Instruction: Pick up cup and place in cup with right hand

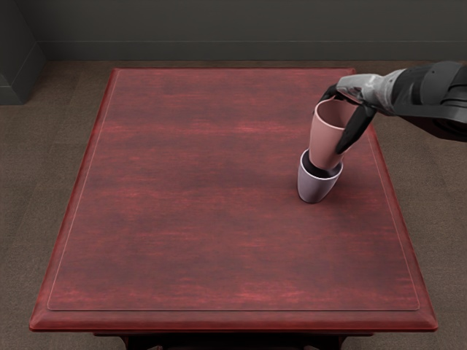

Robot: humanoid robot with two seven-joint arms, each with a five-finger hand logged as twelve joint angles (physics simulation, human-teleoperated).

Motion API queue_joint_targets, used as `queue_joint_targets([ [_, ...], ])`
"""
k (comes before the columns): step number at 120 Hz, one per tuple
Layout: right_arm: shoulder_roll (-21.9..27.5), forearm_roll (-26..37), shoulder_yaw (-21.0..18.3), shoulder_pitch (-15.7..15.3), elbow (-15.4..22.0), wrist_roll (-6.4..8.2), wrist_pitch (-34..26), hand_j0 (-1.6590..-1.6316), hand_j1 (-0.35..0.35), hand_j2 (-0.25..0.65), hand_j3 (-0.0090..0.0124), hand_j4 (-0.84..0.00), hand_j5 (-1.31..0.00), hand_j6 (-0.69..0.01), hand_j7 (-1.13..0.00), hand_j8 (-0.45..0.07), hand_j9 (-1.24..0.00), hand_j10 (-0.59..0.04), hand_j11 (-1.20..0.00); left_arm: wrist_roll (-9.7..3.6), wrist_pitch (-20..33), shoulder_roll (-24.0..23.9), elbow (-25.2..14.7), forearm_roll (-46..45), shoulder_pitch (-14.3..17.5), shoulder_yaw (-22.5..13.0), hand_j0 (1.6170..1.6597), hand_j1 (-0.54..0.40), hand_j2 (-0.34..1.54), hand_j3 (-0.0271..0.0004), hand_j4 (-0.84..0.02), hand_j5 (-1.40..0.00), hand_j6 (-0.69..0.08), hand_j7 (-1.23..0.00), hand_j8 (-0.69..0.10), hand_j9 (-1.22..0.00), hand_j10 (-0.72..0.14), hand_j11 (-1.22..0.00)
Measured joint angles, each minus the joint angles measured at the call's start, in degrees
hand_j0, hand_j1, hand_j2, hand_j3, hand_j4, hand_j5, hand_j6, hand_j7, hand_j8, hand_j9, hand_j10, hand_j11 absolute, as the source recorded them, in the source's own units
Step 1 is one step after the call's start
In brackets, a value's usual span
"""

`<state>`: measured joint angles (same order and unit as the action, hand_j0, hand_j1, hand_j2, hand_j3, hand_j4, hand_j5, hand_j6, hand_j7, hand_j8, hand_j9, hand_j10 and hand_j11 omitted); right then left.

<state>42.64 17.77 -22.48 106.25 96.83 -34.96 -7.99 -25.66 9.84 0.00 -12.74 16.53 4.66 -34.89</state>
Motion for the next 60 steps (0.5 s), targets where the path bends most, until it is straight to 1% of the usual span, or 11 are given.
queue_joint_targets([
  [46,-0.2,1.7,0.5,-1.7,-0.1,0.01,-0.3,-1.647,0.148,-0.02,-0.0001,-0.292,-0.81,-0.183,-0.74,-0.148,-0.8,-0.317,-0.81,0.0,0.0,0.0,0.0,0.0,0.0,0.0,1.6581,0.349,0.0,-0.0001,0.0,0.0,0.0,0.0,0.0,0.0,0.0,0.0],
  [60,-0.2,2.3,1.5,-2.7,-0.2,0.01,-0.3,-1.6474,0.146,-0.022,0.0,-0.295,-0.81,-0.185,-0.74,-0.151,-0.79,-0.32,-0.81,0.0,0.0,0.0,0.0,0.0,0.0,0.0,1.6581,0.349,0.0,-0.0001,0.0,0.0,0.0,0.0,0.0,0.0,0.0,0.0],
])
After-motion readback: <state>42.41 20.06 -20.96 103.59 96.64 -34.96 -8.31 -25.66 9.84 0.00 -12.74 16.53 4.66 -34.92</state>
